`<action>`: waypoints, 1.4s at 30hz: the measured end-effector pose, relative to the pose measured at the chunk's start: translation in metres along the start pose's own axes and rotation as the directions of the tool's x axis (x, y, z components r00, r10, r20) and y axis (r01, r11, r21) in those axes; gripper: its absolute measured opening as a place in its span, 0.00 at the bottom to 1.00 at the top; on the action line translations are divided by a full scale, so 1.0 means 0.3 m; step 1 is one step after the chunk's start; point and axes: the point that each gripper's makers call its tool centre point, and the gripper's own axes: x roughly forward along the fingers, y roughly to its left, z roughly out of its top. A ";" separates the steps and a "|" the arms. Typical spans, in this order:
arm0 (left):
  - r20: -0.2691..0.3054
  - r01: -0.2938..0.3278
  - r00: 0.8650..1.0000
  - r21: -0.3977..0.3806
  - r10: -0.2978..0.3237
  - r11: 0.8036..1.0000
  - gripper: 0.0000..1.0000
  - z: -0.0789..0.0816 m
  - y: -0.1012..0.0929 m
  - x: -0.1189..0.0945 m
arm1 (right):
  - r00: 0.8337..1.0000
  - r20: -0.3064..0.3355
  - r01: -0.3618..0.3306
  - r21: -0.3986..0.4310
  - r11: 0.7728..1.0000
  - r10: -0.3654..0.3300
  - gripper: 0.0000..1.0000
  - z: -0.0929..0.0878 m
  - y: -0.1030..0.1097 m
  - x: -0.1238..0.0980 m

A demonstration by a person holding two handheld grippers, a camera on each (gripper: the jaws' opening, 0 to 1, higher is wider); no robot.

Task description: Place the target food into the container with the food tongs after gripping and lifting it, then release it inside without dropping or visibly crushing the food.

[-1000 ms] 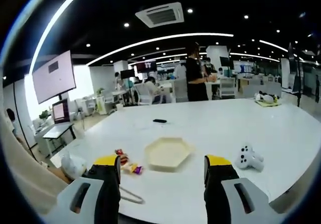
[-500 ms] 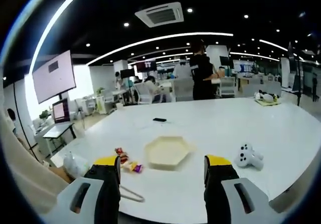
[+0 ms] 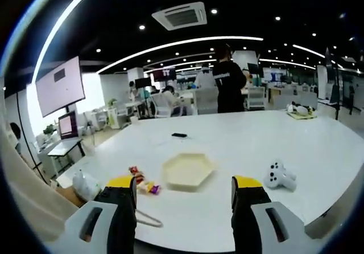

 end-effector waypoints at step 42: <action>0.073 0.008 0.997 -0.011 -0.007 1.000 0.00 0.058 -0.024 -0.055 | 0.999 -0.026 -0.033 0.002 0.999 0.033 0.68 -0.026 0.011 0.024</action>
